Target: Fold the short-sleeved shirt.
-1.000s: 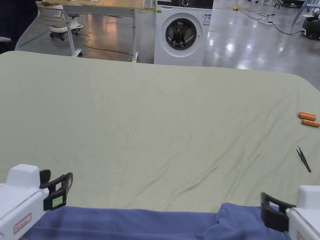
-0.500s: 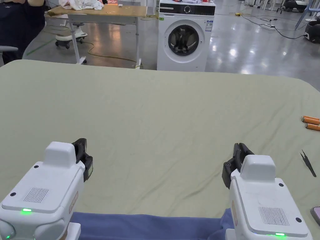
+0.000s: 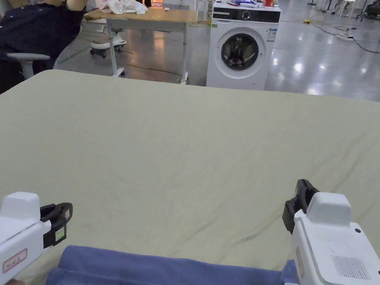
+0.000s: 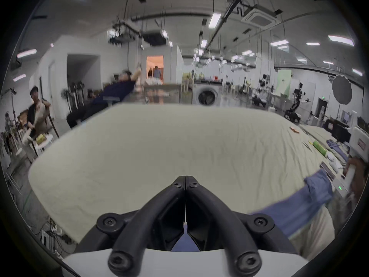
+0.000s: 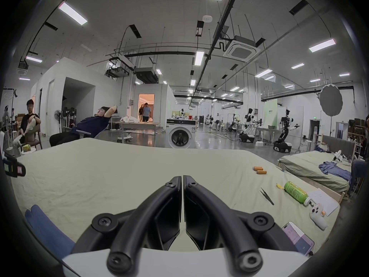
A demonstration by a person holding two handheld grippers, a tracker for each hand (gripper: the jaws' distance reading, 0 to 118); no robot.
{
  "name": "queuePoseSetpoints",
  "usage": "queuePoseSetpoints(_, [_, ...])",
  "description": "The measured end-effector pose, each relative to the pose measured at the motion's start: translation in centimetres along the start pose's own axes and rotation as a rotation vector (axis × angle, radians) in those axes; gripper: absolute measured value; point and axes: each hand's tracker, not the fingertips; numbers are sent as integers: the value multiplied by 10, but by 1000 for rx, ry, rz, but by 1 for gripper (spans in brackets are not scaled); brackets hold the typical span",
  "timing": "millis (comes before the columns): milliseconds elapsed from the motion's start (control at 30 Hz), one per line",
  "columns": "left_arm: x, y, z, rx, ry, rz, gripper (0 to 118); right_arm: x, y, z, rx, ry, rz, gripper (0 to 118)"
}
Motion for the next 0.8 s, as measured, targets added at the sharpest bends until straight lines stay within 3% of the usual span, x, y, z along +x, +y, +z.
queuePoseSetpoints(167, [-55, -26, -7, -226, -149, 158, 0, -3, -8, -5, -33, 21, 11, 1])
queuePoseSetpoints(300, [-87, -36, -21, -305, -234, 314, 3, -6, -11, -5, -68, 46, 20, 1])
queuePoseSetpoints(367, [-104, -40, -31, -331, -299, 400, 26, -6, -13, -5, -80, 48, 23, 1])
queuePoseSetpoints(433, [-117, -45, -43, -376, -349, 471, 68, -7, -15, -5, -91, 54, 25, 1])
queuePoseSetpoints(500, [-122, -50, -56, -450, -364, 498, 83, -6, -17, -5, -101, 57, 33, 1])
queuePoseSetpoints(667, [-117, -50, -55, -433, -437, 583, 84, -4, -20, -6, -118, 57, 43, 1])
queuePoseSetpoints(800, [-120, -60, -68, -474, -629, 698, 82, -3, -22, -8, -131, 59, 37, 1])
